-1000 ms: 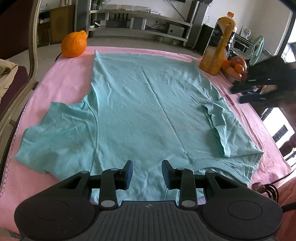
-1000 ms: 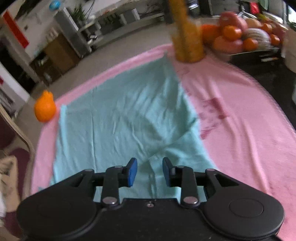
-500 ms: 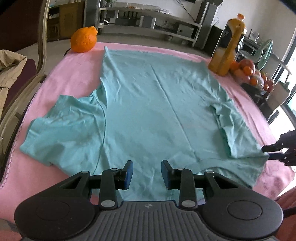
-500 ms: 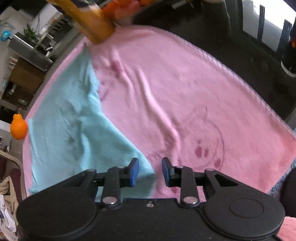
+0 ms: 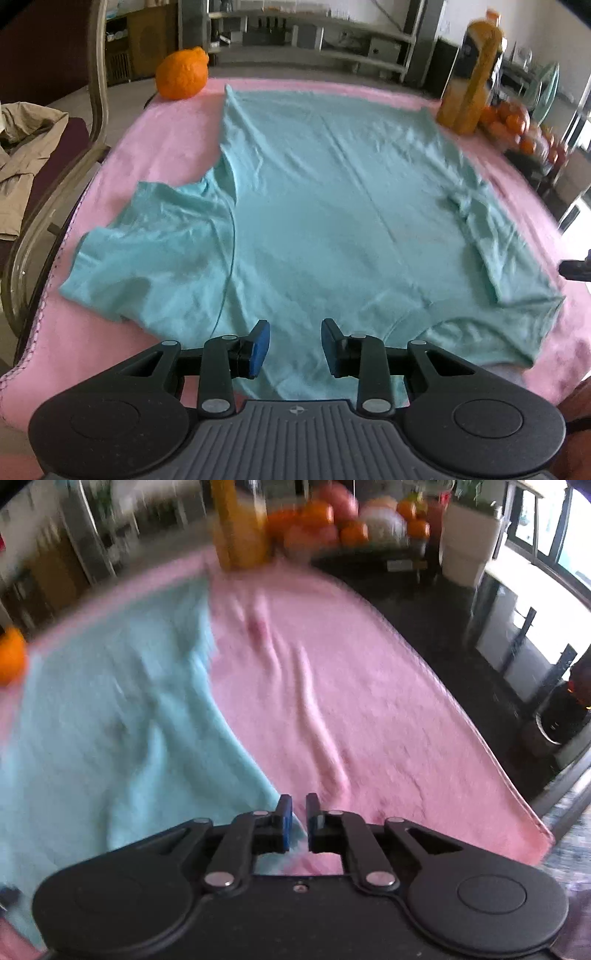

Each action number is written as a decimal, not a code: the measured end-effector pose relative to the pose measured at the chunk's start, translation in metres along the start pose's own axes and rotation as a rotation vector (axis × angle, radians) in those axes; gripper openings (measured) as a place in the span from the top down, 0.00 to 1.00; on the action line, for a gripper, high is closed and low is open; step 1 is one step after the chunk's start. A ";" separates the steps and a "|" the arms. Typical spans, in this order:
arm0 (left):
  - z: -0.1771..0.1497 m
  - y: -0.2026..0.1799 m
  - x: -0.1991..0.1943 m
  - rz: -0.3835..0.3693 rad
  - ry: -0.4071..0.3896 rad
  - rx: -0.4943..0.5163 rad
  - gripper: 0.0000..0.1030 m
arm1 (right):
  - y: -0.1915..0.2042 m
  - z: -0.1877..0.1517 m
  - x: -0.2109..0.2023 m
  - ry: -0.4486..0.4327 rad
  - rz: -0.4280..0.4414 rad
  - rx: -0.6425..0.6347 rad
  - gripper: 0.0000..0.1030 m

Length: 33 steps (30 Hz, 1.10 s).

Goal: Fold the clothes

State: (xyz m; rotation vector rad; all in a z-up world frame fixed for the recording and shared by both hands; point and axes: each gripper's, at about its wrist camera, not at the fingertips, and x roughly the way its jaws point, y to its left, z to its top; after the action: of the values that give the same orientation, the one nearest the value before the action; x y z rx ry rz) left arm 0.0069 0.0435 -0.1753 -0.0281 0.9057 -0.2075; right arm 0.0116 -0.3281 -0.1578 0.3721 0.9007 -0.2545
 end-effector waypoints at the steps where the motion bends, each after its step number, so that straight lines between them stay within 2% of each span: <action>1: 0.001 -0.002 0.001 -0.006 -0.003 0.001 0.70 | 0.003 0.001 -0.003 -0.015 0.059 -0.005 0.90; 4: -0.004 -0.017 0.013 0.005 0.031 0.071 0.71 | 0.019 -0.001 0.010 0.054 0.185 -0.038 0.90; 5: -0.006 -0.023 0.017 0.006 0.049 0.105 0.69 | 0.024 -0.003 0.016 0.080 0.189 -0.058 0.90; 8: -0.019 -0.043 0.010 0.042 0.065 0.264 0.70 | 0.039 -0.013 0.027 0.148 0.125 -0.156 0.90; 9: -0.022 -0.043 0.005 0.016 0.093 0.265 0.75 | 0.041 -0.015 0.024 0.164 0.101 -0.175 0.90; 10: -0.023 -0.037 -0.002 0.000 0.094 0.236 0.79 | 0.038 -0.017 0.020 0.181 0.100 -0.155 0.90; 12: -0.024 -0.023 -0.016 -0.029 0.089 0.171 0.78 | 0.030 -0.019 0.012 0.216 0.106 -0.104 0.89; 15: -0.013 0.021 -0.034 0.001 0.007 -0.014 0.75 | 0.018 -0.010 -0.014 0.125 0.305 -0.002 0.82; 17: -0.005 0.050 -0.045 0.023 -0.050 -0.140 0.75 | 0.013 -0.002 -0.029 0.058 0.427 0.054 0.67; 18: -0.001 0.065 -0.051 0.034 -0.078 -0.203 0.72 | 0.011 0.001 -0.033 0.033 0.468 0.072 0.66; 20: 0.004 0.089 -0.054 0.070 -0.098 -0.291 0.56 | 0.007 0.008 -0.034 0.003 0.528 0.124 0.66; 22: 0.008 0.111 -0.050 0.122 -0.078 -0.397 0.54 | 0.003 0.012 -0.028 0.007 0.559 0.194 0.66; 24: 0.012 0.134 -0.046 0.175 -0.056 -0.504 0.55 | 0.001 0.012 -0.019 0.030 0.573 0.255 0.66; 26: 0.009 0.156 -0.035 0.166 -0.013 -0.635 0.68 | -0.001 0.004 -0.017 0.040 0.572 0.286 0.66; 28: 0.006 0.171 -0.024 0.136 0.020 -0.734 0.74 | -0.002 0.004 -0.016 0.046 0.578 0.306 0.66; 30: 0.007 0.176 -0.016 0.125 0.033 -0.782 0.74 | -0.004 0.004 -0.013 0.051 0.586 0.323 0.65; 33: 0.010 0.178 -0.009 0.143 0.025 -0.795 0.74 | -0.006 0.004 -0.008 0.053 0.595 0.338 0.63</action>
State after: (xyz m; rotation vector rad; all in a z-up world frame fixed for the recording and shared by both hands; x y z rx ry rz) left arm 0.0392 0.2189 -0.1819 -0.6957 0.9630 0.2959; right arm 0.0074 -0.3348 -0.1503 0.9416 0.7604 0.1569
